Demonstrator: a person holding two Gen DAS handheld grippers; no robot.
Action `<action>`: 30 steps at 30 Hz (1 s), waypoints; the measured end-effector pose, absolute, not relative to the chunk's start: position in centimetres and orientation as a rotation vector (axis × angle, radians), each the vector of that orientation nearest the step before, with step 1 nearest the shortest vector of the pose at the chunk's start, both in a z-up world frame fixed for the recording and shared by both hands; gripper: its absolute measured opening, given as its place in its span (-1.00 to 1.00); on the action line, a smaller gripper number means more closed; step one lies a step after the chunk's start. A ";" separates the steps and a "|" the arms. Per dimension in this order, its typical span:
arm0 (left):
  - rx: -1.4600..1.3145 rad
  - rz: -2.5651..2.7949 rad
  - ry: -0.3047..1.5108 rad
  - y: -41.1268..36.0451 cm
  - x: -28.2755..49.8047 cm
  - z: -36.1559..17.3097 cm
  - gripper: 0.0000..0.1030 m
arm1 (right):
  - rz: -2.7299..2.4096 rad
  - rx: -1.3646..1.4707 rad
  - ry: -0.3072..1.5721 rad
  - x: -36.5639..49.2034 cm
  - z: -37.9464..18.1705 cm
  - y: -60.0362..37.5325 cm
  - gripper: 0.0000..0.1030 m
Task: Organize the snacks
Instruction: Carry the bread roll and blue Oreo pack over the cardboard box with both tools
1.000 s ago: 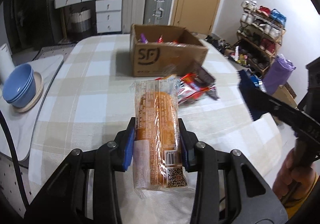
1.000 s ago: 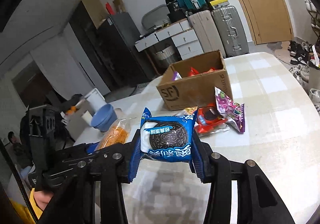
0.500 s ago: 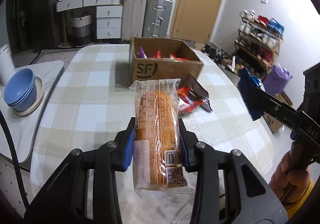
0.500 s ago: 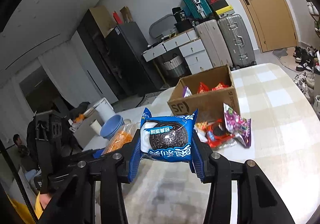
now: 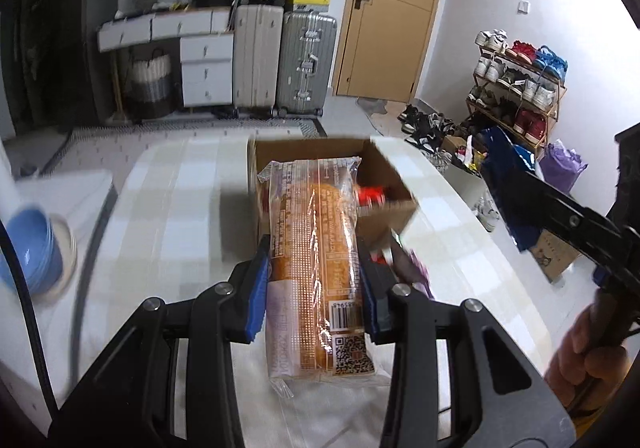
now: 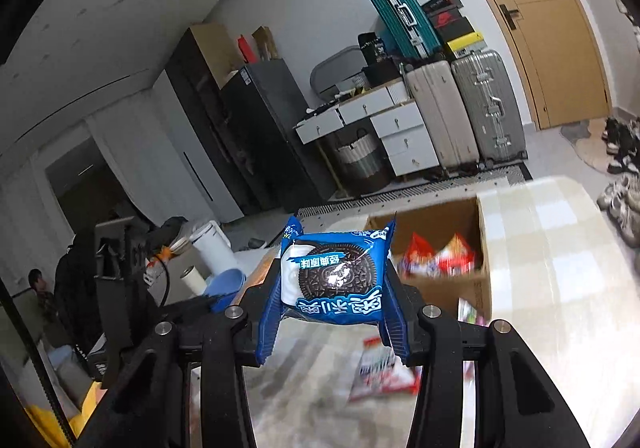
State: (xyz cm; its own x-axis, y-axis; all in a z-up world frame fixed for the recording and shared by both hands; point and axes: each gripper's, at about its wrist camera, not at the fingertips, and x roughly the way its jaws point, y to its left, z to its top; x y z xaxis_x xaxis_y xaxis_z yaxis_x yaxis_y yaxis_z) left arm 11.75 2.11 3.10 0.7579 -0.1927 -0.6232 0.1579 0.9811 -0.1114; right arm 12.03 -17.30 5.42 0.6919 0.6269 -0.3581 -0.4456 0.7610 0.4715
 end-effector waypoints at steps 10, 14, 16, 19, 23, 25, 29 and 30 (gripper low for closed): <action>-0.033 -0.183 0.724 -0.4 23.7 4.0 -0.33 | 0.584 0.294 0.583 21.6 6.5 -16.4 -0.12; -0.049 -0.205 0.752 -1.0 27.2 3.3 -0.33 | 0.595 0.318 0.624 25.2 6.2 -16.2 -0.12; -0.081 -0.237 0.767 -1.0 29.3 2.7 -0.33 | 0.591 0.304 0.650 26.7 5.8 -16.0 -0.12; -0.090 -0.254 0.810 -1.2 32.9 1.2 -0.33 | 0.560 0.263 0.696 29.1 4.7 -15.4 -0.12; -0.128 -0.247 0.862 -0.8 36.1 -0.8 -0.33 | 0.559 0.266 0.722 31.4 3.6 -15.2 -0.12; -0.146 -0.247 0.886 -0.7 37.3 -2.0 -0.33 | 0.557 0.260 0.746 32.3 2.8 -15.0 -0.12; -0.142 -0.257 0.921 -0.7 39.0 -4.0 -0.33 | 0.541 0.260 0.791 33.5 1.2 -15.0 -0.12; -0.141 -0.264 0.929 -0.7 39.1 -4.5 -0.33 | 0.540 0.269 0.796 33.7 0.9 -15.1 -0.12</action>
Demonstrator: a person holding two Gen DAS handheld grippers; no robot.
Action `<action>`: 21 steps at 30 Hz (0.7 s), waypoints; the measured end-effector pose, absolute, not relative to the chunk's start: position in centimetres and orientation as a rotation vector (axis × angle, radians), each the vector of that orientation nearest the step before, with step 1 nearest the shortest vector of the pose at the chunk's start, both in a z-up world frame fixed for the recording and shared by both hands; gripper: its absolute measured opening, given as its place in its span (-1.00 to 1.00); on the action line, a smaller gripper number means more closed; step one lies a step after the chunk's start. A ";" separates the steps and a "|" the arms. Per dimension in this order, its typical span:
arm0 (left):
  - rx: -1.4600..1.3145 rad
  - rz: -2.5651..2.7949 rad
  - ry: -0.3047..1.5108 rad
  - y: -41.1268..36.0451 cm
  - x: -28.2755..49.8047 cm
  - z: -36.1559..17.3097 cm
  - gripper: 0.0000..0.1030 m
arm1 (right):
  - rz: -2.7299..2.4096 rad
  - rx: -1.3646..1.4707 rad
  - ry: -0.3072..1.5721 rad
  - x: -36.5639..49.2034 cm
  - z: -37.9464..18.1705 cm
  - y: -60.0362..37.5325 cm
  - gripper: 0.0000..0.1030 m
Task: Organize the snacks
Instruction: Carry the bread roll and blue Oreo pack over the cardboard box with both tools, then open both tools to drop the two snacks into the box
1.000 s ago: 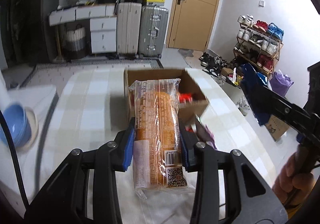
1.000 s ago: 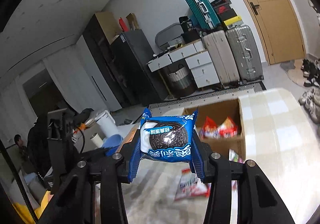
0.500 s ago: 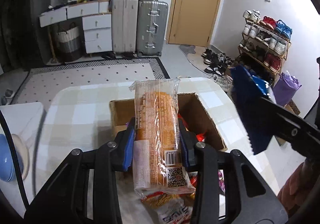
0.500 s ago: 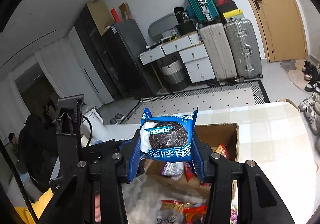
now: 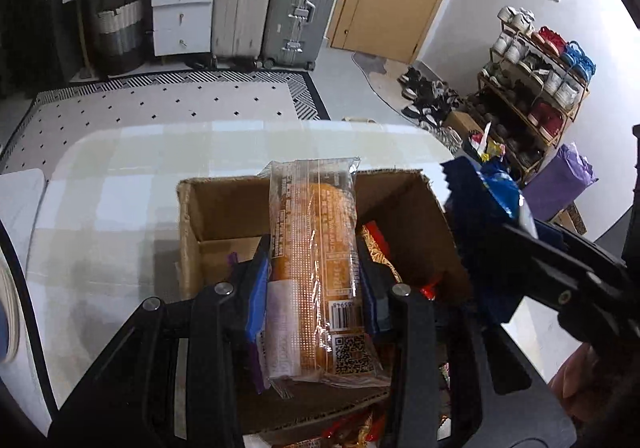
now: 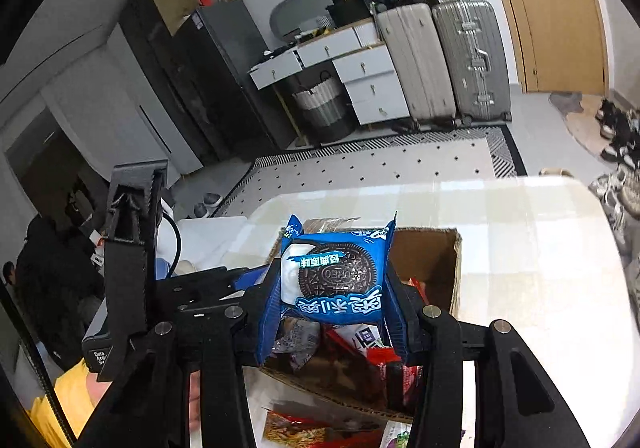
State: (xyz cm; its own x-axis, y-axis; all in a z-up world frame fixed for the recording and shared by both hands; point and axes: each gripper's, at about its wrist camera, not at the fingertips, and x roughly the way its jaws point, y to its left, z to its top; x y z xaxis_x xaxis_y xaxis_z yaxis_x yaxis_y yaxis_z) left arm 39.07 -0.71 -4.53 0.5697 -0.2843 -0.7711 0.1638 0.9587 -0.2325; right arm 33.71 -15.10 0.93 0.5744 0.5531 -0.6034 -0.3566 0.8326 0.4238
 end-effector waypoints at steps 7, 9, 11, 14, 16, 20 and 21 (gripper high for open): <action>-0.135 -0.261 0.943 -1.7 41.1 -6.5 -0.33 | 0.535 0.277 0.811 33.8 -0.4 -15.1 -0.11; -0.134 -0.258 0.942 -2.0 41.7 -6.7 -0.33 | 0.531 0.267 0.812 33.8 -0.5 -15.2 -0.11; -0.140 -0.263 0.937 -2.1 41.8 -6.8 -0.33 | 0.526 0.264 0.814 33.8 -0.5 -15.0 -0.11; -0.139 -0.259 0.933 -2.1 41.3 -6.7 -0.33 | 0.526 0.269 0.823 33.8 -0.7 -15.0 -0.11; -0.136 -0.255 0.925 -1.7 40.5 -6.4 -0.33 | 0.527 0.265 0.821 33.6 -0.7 -15.0 -0.11; -0.133 -0.252 0.903 -1.3 39.5 -6.0 -0.28 | 0.525 0.243 0.847 34.2 -1.0 -14.4 -0.04; -0.131 -0.238 0.893 -1.1 39.5 -6.0 -0.24 | 0.514 0.230 0.861 34.3 -1.2 -14.4 0.04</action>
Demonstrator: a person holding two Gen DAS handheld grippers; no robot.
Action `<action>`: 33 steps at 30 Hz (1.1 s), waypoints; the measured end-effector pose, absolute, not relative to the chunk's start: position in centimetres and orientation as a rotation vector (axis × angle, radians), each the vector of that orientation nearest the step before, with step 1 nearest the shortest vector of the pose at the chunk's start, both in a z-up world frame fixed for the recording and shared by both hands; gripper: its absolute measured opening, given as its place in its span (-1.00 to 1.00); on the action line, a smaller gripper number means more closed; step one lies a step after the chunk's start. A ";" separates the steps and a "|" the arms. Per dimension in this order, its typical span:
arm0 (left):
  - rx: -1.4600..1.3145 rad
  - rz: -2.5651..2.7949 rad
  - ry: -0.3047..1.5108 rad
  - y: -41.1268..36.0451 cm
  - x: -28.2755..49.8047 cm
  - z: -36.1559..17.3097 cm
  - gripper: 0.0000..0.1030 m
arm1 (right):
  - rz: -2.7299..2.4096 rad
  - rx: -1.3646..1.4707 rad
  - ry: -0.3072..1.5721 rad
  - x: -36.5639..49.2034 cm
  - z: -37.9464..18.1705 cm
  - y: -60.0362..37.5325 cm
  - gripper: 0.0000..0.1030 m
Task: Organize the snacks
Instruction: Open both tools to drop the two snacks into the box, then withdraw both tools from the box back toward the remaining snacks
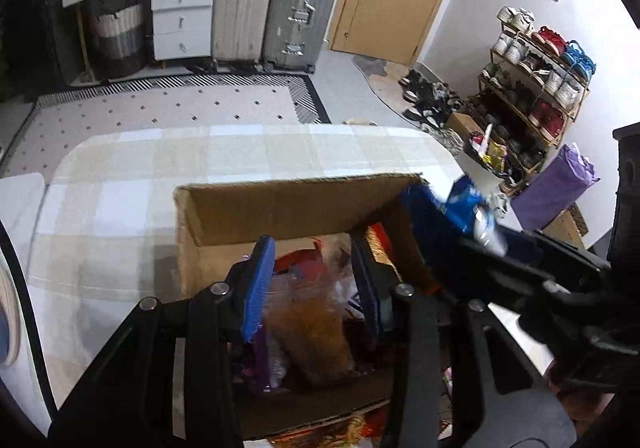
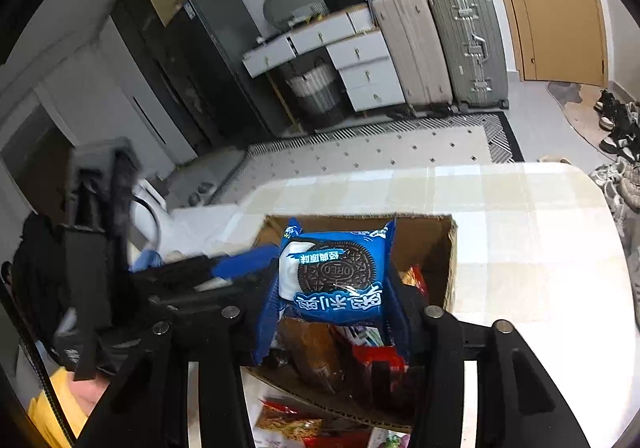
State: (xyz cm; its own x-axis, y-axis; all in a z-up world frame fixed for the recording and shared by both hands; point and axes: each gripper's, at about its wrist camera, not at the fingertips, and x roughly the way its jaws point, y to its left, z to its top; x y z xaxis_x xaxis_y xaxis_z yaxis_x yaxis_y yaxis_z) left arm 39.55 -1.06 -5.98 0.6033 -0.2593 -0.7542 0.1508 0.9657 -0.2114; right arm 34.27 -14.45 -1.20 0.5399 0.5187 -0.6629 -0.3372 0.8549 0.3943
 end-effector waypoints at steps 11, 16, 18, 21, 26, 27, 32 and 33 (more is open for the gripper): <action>-0.169 -0.235 0.884 0.6 37.3 -4.5 0.04 | 0.489 0.210 0.860 33.2 -1.4 -14.6 0.05; -0.175 -0.241 0.880 0.7 35.0 -3.5 0.18 | 0.482 0.208 0.822 31.4 0.6 -15.6 0.09; -0.191 -0.258 0.867 0.8 33.6 -2.8 0.32 | 0.479 0.209 0.796 30.2 1.6 -16.1 0.10; -0.204 -0.271 0.836 0.9 31.2 -1.4 0.35 | 0.471 0.208 0.749 27.7 3.0 -16.9 0.15; -0.179 -0.275 0.800 -0.2 26.6 1.3 0.38 | 0.478 0.210 0.677 23.5 5.6 -17.7 0.15; -0.169 -0.271 0.787 -0.4 25.4 2.0 0.44 | 0.482 0.208 0.660 22.5 6.2 -17.8 0.15; -0.128 -0.249 0.689 -1.2 19.5 5.7 0.58 | 0.489 0.181 0.570 17.4 9.2 -17.8 0.40; -0.118 -0.249 0.679 -1.4 18.1 6.3 0.58 | 0.492 0.169 0.546 16.0 9.7 -17.8 0.42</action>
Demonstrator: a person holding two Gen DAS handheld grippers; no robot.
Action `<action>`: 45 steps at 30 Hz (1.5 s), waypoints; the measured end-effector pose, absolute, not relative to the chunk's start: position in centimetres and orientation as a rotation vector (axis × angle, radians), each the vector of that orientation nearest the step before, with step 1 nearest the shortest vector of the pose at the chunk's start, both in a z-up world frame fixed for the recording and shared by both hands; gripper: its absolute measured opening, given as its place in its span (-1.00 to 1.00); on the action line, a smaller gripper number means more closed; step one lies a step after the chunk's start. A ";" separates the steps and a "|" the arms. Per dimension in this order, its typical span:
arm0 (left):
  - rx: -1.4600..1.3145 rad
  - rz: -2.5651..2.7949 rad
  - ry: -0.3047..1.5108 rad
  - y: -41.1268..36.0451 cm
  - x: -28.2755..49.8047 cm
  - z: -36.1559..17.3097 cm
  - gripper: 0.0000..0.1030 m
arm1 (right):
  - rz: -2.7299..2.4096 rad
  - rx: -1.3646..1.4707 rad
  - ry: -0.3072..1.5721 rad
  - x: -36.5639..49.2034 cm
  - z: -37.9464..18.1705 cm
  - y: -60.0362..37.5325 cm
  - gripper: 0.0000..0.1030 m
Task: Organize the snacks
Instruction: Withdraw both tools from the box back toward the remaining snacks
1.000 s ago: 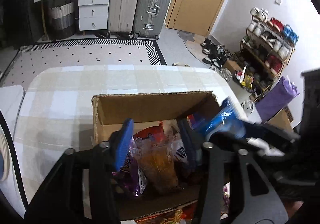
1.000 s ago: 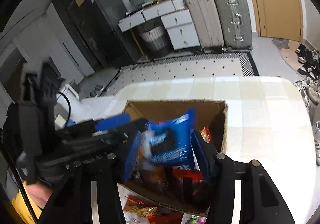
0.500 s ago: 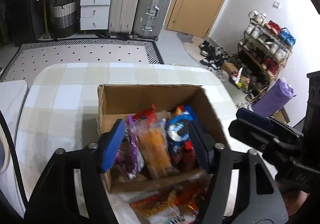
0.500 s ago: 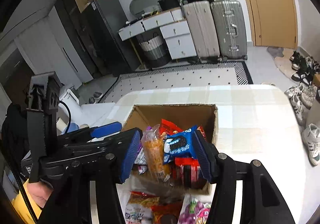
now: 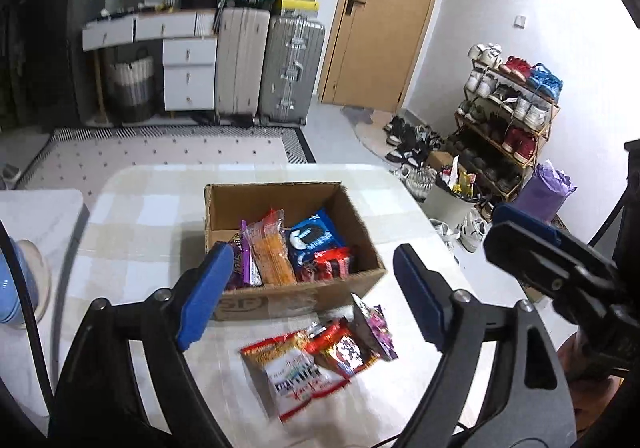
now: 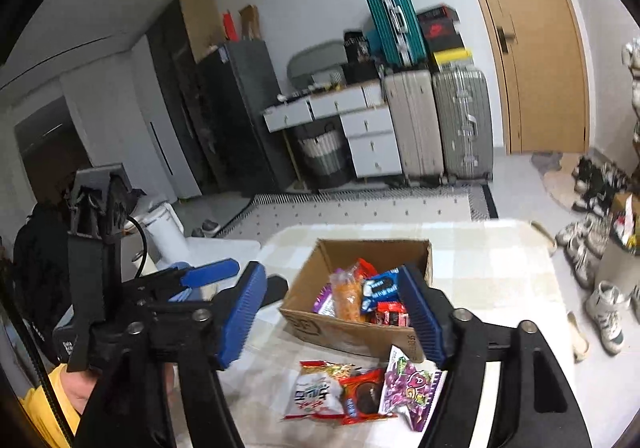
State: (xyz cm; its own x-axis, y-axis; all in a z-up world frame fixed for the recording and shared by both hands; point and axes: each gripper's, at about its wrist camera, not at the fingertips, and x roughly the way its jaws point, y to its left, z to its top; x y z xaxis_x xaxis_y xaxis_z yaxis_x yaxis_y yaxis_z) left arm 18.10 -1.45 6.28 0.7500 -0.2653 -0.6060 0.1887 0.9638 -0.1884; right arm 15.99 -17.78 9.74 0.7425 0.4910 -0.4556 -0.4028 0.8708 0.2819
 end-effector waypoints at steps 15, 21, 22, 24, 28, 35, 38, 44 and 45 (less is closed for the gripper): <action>-0.070 -0.221 0.564 -0.9 2.8 11.1 0.76 | 0.512 0.142 0.326 2.4 13.0 -18.5 0.92; -0.085 -0.197 0.544 0.0 -1.6 10.1 0.99 | 0.483 0.205 0.312 -0.3 11.0 -20.7 0.98; -0.084 -0.188 0.545 0.1 -1.9 9.7 0.99 | 0.475 0.223 0.314 -0.6 10.5 -21.2 0.98; -0.075 -0.174 0.546 0.4 -2.2 9.2 0.99 | 0.453 0.223 0.327 -0.4 9.8 -21.7 0.99; -0.060 -0.142 0.549 0.8 -2.5 7.9 0.99 | 0.446 0.213 0.357 -0.9 8.0 -21.5 0.99; -0.061 -0.116 0.571 1.3 -1.9 5.6 0.99 | 0.438 0.202 0.417 0.0 5.6 -20.6 0.99; -0.073 -0.092 0.594 1.7 -1.2 4.4 0.99 | 0.428 0.198 0.456 0.8 4.4 -20.2 0.99; -0.082 -0.104 0.660 1.5 0.9 1.2 0.99 | 0.383 0.199 0.550 2.8 1.8 -19.8 0.99; -0.084 -0.105 0.674 1.5 1.4 0.6 0.99 | 0.376 0.202 0.564 3.2 1.3 -19.9 0.99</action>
State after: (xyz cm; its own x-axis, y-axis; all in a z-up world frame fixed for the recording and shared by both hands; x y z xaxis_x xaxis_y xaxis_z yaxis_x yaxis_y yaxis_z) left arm 1.41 1.45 0.63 0.7765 -0.1242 -0.6177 0.0700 0.9913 -0.1112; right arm 3.18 -19.85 1.32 0.7794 0.4005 -0.4818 -0.2910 0.9124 0.2877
